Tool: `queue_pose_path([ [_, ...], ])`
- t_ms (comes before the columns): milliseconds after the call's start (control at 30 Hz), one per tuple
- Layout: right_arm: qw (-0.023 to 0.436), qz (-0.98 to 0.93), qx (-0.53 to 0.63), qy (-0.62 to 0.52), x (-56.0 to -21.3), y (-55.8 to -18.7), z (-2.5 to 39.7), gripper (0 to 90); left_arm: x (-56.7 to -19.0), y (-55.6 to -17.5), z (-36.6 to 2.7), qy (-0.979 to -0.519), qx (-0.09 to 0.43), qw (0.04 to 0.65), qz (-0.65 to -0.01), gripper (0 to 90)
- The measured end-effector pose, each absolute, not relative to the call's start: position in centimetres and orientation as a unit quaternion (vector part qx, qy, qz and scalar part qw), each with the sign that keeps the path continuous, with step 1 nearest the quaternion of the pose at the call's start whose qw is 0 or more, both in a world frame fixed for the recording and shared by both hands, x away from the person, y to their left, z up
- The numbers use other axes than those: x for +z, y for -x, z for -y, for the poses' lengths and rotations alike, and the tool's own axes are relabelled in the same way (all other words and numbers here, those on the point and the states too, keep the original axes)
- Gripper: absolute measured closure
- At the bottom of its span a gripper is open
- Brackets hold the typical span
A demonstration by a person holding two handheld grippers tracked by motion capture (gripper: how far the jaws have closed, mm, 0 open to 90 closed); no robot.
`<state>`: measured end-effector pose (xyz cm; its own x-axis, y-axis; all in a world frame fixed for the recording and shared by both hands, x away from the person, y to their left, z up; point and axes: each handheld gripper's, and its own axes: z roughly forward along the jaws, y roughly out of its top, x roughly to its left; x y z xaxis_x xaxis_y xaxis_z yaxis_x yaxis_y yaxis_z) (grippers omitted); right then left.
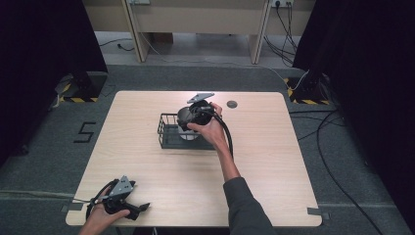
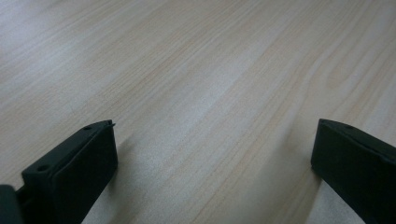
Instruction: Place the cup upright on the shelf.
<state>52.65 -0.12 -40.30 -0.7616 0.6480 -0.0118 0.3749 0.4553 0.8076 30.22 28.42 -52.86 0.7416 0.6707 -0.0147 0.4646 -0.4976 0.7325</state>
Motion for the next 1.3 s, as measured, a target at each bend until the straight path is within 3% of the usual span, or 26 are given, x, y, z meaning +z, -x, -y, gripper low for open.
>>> queue_pose_path([
  [400,0.150,-0.855,0.412,-0.276,-40.09,-52.86,-0.24,6.1,-52.86,-30.22,-28.42,-0.854,0.137,0.375,-0.332,0.0],
  [1300,0.175,-0.844,0.404,-0.307,-40.27,-52.15,-0.93,6.1,-52.86,-30.23,-28.42,-0.855,0.138,0.375,-0.332,0.0],
])
